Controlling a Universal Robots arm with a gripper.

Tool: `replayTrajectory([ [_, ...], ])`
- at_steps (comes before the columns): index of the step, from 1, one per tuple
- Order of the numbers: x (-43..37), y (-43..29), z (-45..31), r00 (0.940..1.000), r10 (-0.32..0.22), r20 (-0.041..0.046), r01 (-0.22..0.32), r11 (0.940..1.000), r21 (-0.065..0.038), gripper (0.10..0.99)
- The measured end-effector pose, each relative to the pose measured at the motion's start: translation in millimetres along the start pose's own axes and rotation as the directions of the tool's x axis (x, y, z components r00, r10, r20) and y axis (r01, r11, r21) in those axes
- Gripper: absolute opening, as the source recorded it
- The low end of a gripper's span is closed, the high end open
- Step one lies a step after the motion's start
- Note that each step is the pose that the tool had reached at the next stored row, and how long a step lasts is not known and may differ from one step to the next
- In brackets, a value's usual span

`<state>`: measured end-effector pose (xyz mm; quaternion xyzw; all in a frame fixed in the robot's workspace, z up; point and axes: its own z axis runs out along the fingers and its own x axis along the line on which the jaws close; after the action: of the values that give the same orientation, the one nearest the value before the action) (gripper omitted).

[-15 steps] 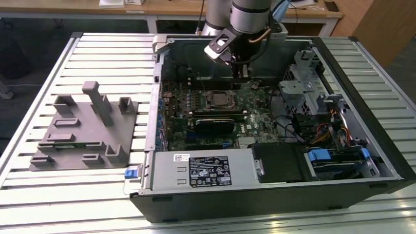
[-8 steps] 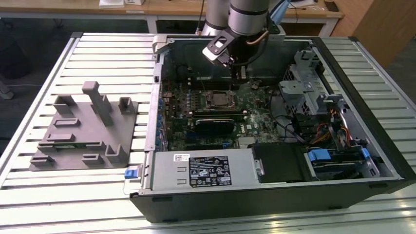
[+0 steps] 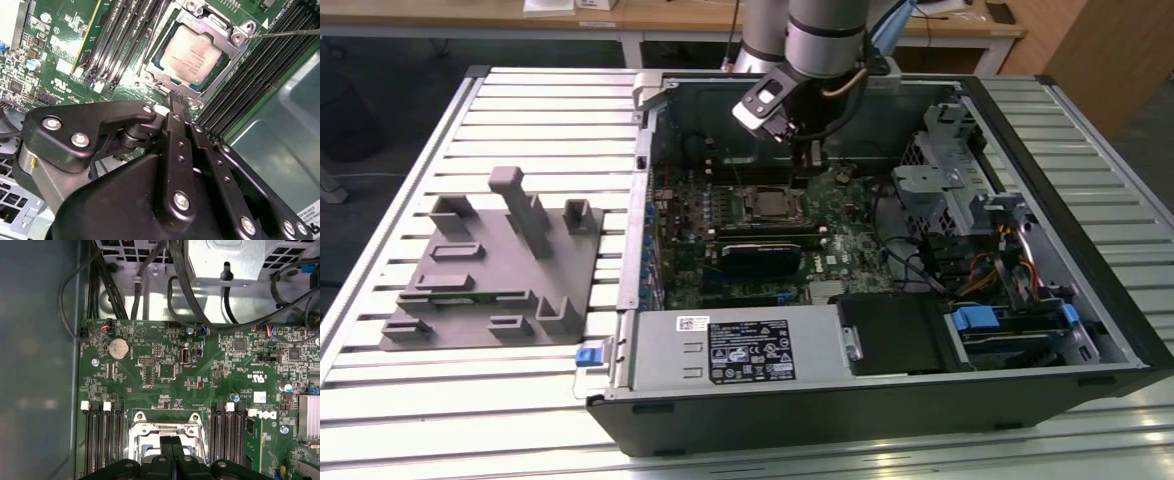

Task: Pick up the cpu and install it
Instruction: 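Close the cpu cover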

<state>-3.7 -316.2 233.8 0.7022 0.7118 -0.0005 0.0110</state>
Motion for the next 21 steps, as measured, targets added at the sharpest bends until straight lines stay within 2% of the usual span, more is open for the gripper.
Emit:
replayTrajectory([
  [4,-0.1,-4.3,0.2,1.0,0.0,0.0001,0.0,1.0,0.0,0.106],
  [9,-0.1,-5.9,0.4,1.0,0.0,0.0,0.0,1.0,0.0,0.106],
  [16,0.0,-12.9,1.0,1.0,0.0,0.0,0.0,1.0,0.0,0.106],
  [21,0.0,-15.1,1.2,1.0,0.0,-0.0001,0.0,1.0,0.0,0.106],
])
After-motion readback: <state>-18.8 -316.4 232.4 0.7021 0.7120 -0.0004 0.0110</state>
